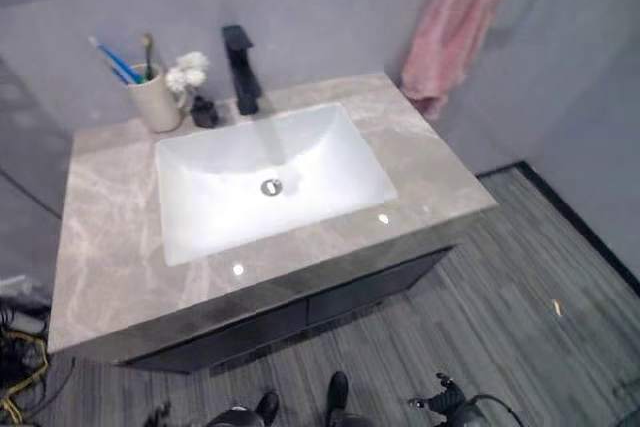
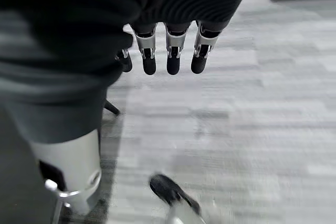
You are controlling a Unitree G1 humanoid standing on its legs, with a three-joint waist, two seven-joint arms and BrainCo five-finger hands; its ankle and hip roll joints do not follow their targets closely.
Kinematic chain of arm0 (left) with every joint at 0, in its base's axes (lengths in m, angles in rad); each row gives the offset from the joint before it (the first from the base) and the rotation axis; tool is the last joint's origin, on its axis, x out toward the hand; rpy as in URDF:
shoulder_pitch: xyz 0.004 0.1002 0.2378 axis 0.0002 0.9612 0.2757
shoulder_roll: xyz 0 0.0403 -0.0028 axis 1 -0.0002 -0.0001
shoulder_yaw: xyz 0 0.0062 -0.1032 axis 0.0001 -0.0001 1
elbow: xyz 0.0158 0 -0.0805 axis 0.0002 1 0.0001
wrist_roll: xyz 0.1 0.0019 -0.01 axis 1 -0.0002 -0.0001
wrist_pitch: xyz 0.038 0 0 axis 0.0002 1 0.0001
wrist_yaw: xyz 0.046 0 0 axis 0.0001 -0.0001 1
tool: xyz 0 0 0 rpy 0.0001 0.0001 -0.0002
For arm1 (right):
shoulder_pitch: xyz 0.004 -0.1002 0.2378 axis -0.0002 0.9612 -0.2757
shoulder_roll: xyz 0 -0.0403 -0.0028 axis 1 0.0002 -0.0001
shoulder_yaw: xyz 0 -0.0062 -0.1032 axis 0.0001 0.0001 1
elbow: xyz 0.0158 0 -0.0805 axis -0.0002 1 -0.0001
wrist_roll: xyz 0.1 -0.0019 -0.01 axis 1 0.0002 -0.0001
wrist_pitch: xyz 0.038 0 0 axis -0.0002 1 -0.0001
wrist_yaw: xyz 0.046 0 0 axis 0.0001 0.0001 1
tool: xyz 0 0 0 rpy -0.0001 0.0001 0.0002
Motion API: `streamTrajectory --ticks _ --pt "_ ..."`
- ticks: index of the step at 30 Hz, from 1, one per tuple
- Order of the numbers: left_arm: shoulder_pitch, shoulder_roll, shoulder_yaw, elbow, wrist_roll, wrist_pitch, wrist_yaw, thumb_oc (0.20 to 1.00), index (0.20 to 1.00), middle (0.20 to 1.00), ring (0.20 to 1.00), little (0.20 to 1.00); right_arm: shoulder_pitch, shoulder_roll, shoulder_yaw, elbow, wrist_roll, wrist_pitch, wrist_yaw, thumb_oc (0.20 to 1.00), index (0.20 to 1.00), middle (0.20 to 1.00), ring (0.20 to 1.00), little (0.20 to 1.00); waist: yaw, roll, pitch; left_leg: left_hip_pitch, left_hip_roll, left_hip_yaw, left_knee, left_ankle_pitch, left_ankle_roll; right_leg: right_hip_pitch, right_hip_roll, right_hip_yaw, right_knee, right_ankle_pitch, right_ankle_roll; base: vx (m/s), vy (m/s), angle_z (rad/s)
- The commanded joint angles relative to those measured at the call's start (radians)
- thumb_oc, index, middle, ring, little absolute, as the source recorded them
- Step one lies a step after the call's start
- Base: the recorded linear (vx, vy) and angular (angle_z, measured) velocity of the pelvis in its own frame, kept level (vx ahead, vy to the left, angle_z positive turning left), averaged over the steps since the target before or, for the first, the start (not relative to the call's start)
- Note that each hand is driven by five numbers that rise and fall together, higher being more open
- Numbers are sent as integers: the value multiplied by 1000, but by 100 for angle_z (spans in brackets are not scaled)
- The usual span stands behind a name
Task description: Put brush and paste in cup on sink, flatten towel.
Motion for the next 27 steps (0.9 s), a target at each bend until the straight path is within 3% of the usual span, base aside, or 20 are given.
streamTrajectory --ticks 1,2,6,7,8,11,13,14,15,16,18,20,22,24,26,27 --pt "4 62 -56 2 148 -44 -35 1000 1000 1000 1000 1000 -29 -20 -9 16 27 -15 -31 1000 1000 1000 1000 1000 -25 -13 -7 -9 -4 21 49 -51 52 73 -5 12 84 -153 72 -89 354 -34" --pt "-22 84 -109 17 225 -52 -20 1000 1000 1000 1000 1000 -48 -26 -26 28 36 -16 -51 1000 1000 1000 1000 1000 -38 5 -9 13 -15 75 66 -82 71 62 -10 67 106 -144 90 -71 272 -69" --pt "-29 92 -152 14 274 -59 -25 1000 1000 1000 1000 1000 -42 -28 -56 39 49 -16 -60 1000 1000 1000 1000 1000 -47 32 -7 36 -31 157 80 -110 101 32 -22 146 126 -117 121 -136 276 -113" --pt "-32 80 -173 43 324 -63 -23 1000 1000 1000 1000 1000 -41 -45 -61 38 21 -12 -65 1000 1000 1000 1000 1000 -51 51 4 39 -51 215 73 -113 121 -6 -40 199 113 -63 159 -208 283 -108" --pt "-33 80 -173 44 325 -64 -22 1000 1000 1000 1000 1000 -41 -45 -61 38 21 -12 -65 1000 1000 1000 1000 1000 -46 50 2 35 -52 220 73 -112 122 -10 -40 205 111 -59 159 -236 289 -122" --pt "-29 60 -158 65 325 -58 -18 1000 1000 1000 1000 1000 -41 -56 -80 24 12 -9 -67 1000 1000 1000 1000 1000 -38 60 17 8 -62 329 64 -103 134 -77 -67 226 66 31 197 -222 137 -121" --pt "-40 30 -142 120 317 -38 -6 1000 1000 1000 1000 1000 -41 -55 -72 6 4 -4 -65 1000 1000 1000 1000 1000 -18 78 43 5 -40 373 59 -94 130 -96 -95 52 91 -33 170 -249 -4 -144" --pt "-53 11 -137 181 329 -18 0 1000 1000 1000 1000 1000 -31 -47 -65 8 -5 1 -62 1000 1000 1000 1000 1000 -19 86 46 21 -20 400 21 -76 134 -92 -106 -51 198 -95 140 -164 -76 -152" --pt "-54 10 -137 182 329 -18 1 1000 1000 1000 1000 1000 -32 -47 -66 8 -5 2 -62 1000 1000 1000 1000 1000 -19 85 46 20 -22 400 20 -74 134 -95 -107 -50 202 -96 139 -113 -97 -125" --pt "-61 1 -133 222 325 -14 9 1000 1000 1000 1000 1000 -27 -45 -65 5 -12 2 -58 1000 1000 1000 1000 1000 -19 87 45 28 -13 412 2 -63 135 -90 -115 -90 246 -120 129 -4 -74 -101" --pt "-76 -17 -116 287 303 6 16 1000 1000 1000 1000 1000 -20 -44 -64 22 -27 12 -58 1000 1000 1000 1000 1000 -7 96 34 49 7 428 -39 -49 129 -47 -157 -219 350 -187 115 -20 -129 -45" --pt "-92 -34 -85 349 271 18 24 1000 1000 1000 1000 1000 -32 -41 -58 30 -34 14 -61 1000 1000 1000 1000 1000 4 91 20 56 17 462 -65 -38 125 -14 -187 -296 391 -219 109 -31 -172 -78" --pt "-107 -39 -57 387 228 24 24 1000 1000 1000 1000 1000 -54 -39 -50 45 -27 17 -58 1000 1000 1000 1000 1000 21 72 4 53 27 499 -71 -38 120 18 -195 -334 394 -230 114 -17 -290 -110" --pt "-117 -44 -32 426 197 26 31 1000 1000 1000 1000 1000 -71 -41 -46 55 -18 18 -59 1000 1000 1000 1000 1000 30 52 -7 46 44 531 -75 -28 100 55 -149 -316 268 -221 113 -37 -408 -80" --pt "-134 -38 -25 443 187 31 37 1000 1000 1000 1000 1000 -79 -43 -41 48 -8 17 -60 1000 1000 1000 1000 1000 26 39 -7 34 60 534 -68 -21 87 58 -120 -286 233 -228 103 -21 -444 -81" --pt "-157 -36 -10 493 181 39 48 1000 1000 1000 1000 1000 -84 -53 -27 40 0 14 -62 1000 1000 1000 1000 1000 19 22 -9 33 86 517 -80 3 63 81 -62 -247 148 -218 85 -2 -369 -55"
